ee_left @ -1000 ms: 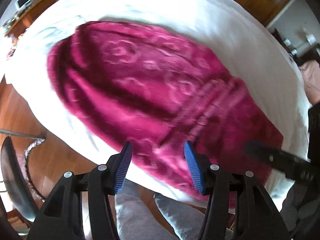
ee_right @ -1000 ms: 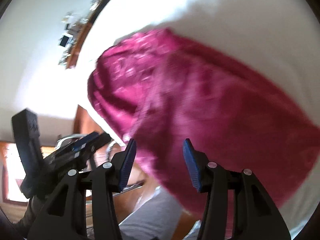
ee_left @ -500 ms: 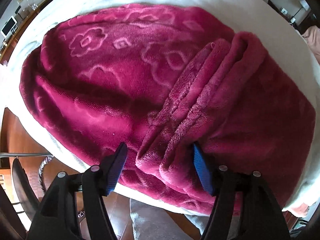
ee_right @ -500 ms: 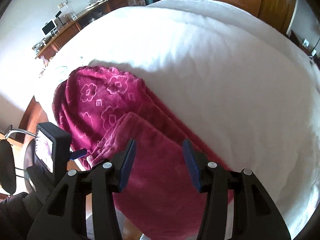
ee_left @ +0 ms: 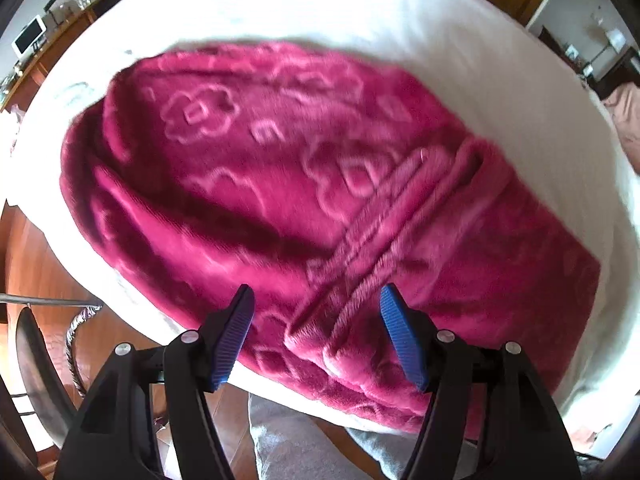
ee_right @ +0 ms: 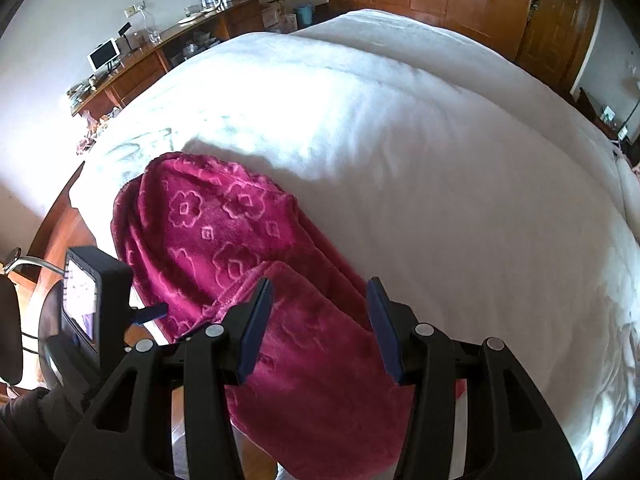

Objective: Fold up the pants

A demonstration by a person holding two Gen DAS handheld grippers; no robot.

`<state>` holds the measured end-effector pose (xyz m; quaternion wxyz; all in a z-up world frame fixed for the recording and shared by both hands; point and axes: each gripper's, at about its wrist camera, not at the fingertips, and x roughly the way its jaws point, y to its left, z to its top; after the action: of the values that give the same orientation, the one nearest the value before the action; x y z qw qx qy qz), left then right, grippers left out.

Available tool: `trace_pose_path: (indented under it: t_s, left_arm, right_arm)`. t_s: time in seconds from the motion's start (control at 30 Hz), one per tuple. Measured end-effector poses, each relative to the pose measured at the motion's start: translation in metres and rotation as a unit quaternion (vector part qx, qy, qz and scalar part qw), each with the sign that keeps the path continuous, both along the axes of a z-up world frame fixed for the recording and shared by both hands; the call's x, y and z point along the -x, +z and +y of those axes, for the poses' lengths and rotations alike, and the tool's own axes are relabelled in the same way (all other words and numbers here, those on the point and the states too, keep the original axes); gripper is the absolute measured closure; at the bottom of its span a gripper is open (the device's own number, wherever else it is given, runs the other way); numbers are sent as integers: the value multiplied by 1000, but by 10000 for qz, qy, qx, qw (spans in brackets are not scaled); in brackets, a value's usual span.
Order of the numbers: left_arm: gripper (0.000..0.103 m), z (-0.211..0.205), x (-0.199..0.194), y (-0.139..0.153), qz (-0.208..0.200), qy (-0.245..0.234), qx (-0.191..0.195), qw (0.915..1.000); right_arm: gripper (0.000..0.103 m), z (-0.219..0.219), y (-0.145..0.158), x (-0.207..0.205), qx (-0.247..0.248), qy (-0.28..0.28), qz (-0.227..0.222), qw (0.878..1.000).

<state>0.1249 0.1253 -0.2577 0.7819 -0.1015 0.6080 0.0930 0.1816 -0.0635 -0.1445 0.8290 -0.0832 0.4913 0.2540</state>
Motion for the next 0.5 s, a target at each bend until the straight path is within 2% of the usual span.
trace_pose_path:
  t_s: [0.27,0.5]
  left_arm:
    - [37,25,-10,22,-174,380,-12,9991]
    - [37,61,-6,24,-153,836,22,9964]
  right_arm:
    - [52,16,-2,-5,12,57,57,10000]
    - [52,34,-10,-11,89,90,184,9998]
